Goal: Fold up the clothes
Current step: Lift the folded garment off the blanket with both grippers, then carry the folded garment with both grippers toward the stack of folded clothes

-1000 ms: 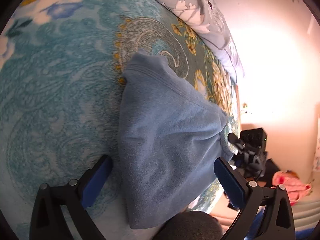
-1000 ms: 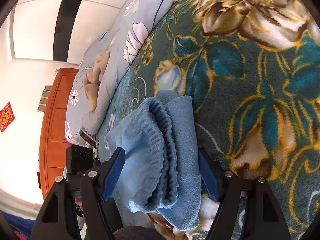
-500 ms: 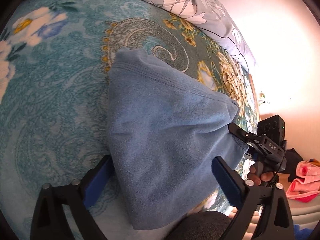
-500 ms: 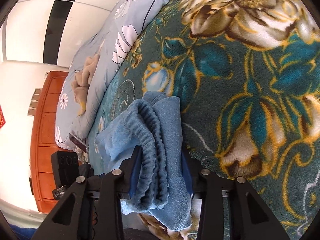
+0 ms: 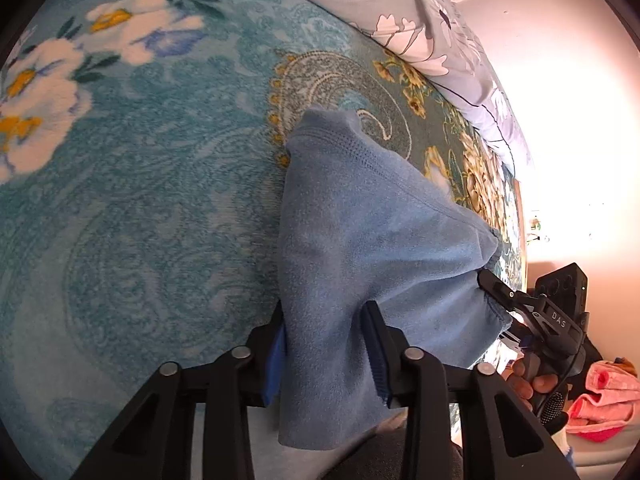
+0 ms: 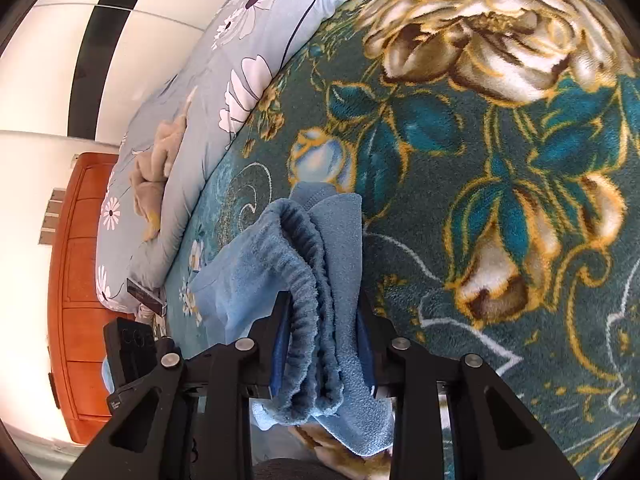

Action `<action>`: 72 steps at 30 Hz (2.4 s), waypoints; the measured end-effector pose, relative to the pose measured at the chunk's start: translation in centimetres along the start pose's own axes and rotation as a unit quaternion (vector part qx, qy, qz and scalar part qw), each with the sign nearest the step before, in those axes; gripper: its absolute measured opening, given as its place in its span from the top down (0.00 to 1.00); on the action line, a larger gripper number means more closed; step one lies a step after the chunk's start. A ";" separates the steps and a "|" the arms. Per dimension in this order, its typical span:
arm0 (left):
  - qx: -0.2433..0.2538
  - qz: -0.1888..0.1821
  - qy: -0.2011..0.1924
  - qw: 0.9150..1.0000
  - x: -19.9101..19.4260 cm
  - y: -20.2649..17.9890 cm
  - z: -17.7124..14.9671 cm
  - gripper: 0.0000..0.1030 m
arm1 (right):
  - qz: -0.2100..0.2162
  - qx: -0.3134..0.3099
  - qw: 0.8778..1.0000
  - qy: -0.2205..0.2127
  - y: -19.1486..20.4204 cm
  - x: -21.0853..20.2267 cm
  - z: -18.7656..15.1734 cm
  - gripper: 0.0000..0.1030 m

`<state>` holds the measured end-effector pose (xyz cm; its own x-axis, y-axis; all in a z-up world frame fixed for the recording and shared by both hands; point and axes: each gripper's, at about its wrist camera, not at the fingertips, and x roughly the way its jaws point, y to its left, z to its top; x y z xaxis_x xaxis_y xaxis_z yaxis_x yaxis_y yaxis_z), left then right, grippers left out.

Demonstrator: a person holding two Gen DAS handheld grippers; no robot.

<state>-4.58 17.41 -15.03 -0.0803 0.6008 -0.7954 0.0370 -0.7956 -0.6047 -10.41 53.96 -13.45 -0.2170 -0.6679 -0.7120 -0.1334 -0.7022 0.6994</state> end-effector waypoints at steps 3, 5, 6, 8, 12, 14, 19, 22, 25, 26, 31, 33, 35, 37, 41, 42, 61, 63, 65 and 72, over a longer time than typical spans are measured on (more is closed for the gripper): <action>0.005 0.007 -0.008 1.000 -1.0 -0.3 -0.2 0.80 | -0.006 -0.002 1.000 -0.002 0.9 -0.6 -0.3 0.72; 0.010 0.009 -0.014 1.000 -1.9 -0.5 -0.4 0.81 | -0.010 -0.007 1.000 0.000 1.7 -0.9 -0.6 0.72; 0.014 0.009 -0.017 1.000 -2.4 -0.7 -0.5 0.81 | -0.011 -0.009 1.000 0.000 2.1 -1.1 -0.8 0.72; 0.020 0.009 -0.023 1.000 -3.2 -0.9 -0.8 0.82 | -0.009 -0.012 1.000 -0.005 2.9 -1.7 -1.2 0.73; 0.026 -0.002 -0.044 0.999 -5.4 -1.3 -1.3 0.82 | -0.005 -0.029 0.999 -0.017 5.0 -2.9 -1.9 0.73; 0.031 -0.007 -0.055 0.998 -6.9 -1.5 -1.3 0.82 | -0.003 -0.043 0.999 -0.022 6.5 -3.5 -2.0 0.73; 0.061 -0.004 -0.102 0.993 -13.4 -1.9 -0.7 0.82 | 0.018 -0.085 0.995 -0.039 11.7 -4.3 -1.9 0.73; 0.076 0.004 -0.134 0.988 -18.1 -1.5 -0.4 0.82 | 0.039 -0.120 0.991 -0.046 16.0 -4.4 -1.9 0.73; 0.091 0.013 -0.170 0.981 -23.6 -0.3 -0.6 0.82 | 0.060 -0.159 0.984 -0.045 20.5 -4.0 -1.9 0.73; 0.095 0.018 -0.182 0.979 -25.5 0.3 -0.8 0.82 | 0.069 -0.171 0.982 -0.043 21.9 -3.8 -2.0 0.73; 0.093 0.046 -0.235 0.966 -34.2 4.2 -2.4 0.82 | 0.106 -0.236 0.966 -0.021 30.2 -1.3 -3.5 0.73; 0.085 0.058 -0.254 0.962 -37.4 6.2 -3.3 0.82 | 0.123 -0.259 0.958 -0.007 33.2 0.0 -4.9 0.73; 0.082 0.069 -0.270 0.957 -40.2 8.2 -4.4 0.82 | 0.137 -0.279 0.951 0.009 36.0 1.4 -6.3 0.73; 0.075 0.078 -0.282 0.953 -42.9 10.2 -5.5 0.82 | 0.148 -0.301 0.941 0.029 38.8 2.8 -8.0 0.73; 0.047 0.095 -0.305 0.947 -48.5 14.3 -7.3 0.82 | 0.170 -0.344 0.921 0.065 44.5 5.7 -11.3 0.73; 0.042 0.101 -0.312 0.944 -49.9 15.3 -7.9 0.82 | 0.178 -0.353 0.916 0.076 46.0 6.5 -12.2 0.73; -0.053 0.140 -0.326 0.934 -62.6 34.6 -10.9 0.82 | 0.221 -0.386 0.868 0.220 57.9 22.7 -27.8 0.73; -0.065 0.130 -0.321 0.936 -61.3 36.1 -10.9 0.82 | 0.212 -0.379 0.873 0.222 57.1 23.5 -27.9 0.73; -0.078 0.115 -0.324 0.936 -60.4 37.5 -10.8 0.79 | 0.205 -0.369 0.878 0.225 56.2 24.4 -27.7 0.73; -0.115 0.096 -0.327 0.933 -58.4 40.1 -11.0 0.70 | 0.176 -0.345 0.891 0.237 53.9 27.2 -27.2 0.73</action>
<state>12.53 -48.77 6.70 -0.6376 0.2129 -0.7404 0.3197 -0.8013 -0.5057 2.80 -8.78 3.18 0.3267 -0.7913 -0.5168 0.5235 -0.3038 0.7960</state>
